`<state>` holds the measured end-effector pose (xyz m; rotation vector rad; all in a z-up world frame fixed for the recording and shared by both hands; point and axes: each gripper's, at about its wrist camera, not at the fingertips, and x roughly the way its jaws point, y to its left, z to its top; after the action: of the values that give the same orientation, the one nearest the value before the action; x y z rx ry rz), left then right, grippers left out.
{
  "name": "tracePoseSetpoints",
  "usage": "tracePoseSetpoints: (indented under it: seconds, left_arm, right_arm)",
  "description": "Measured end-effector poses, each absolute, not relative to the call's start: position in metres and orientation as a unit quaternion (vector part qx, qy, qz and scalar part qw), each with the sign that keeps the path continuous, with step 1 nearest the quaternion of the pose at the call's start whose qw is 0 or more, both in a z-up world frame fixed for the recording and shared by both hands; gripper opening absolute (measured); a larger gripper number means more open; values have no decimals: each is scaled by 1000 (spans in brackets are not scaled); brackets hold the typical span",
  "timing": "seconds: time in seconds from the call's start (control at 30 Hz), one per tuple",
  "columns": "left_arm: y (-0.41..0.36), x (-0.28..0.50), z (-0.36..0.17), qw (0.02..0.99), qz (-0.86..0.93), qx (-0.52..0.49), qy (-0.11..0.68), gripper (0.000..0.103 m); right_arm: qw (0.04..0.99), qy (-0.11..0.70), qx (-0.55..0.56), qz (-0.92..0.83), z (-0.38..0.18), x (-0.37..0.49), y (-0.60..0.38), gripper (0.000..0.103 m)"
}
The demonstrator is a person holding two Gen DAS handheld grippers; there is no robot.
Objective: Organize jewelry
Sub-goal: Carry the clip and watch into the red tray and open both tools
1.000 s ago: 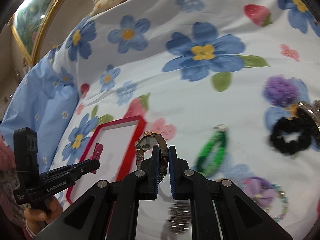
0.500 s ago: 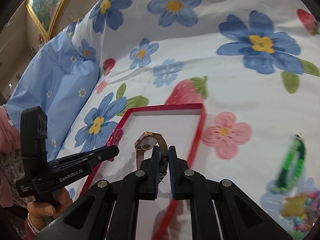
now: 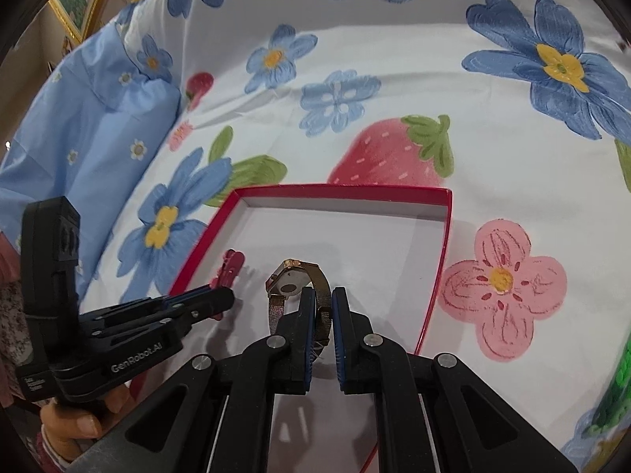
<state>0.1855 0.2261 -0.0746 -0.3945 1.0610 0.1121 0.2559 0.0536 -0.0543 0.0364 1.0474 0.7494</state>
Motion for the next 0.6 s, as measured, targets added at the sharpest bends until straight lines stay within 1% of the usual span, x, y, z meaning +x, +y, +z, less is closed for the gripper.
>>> tracePoseSetpoints:
  seconds: [0.43, 0.53, 0.6]
  left_arm:
    - [223, 191, -79, 838, 66, -173, 513, 10]
    - [223, 192, -79, 838, 69, -172, 513, 15]
    - [223, 190, -79, 838, 71, -171, 513, 23]
  right_arm:
    - [798, 500, -15, 337, -63, 262, 60, 8]
    - [798, 499, -20, 336, -62, 261, 63, 11]
    - [797, 500, -15, 338, -62, 261, 63, 15]
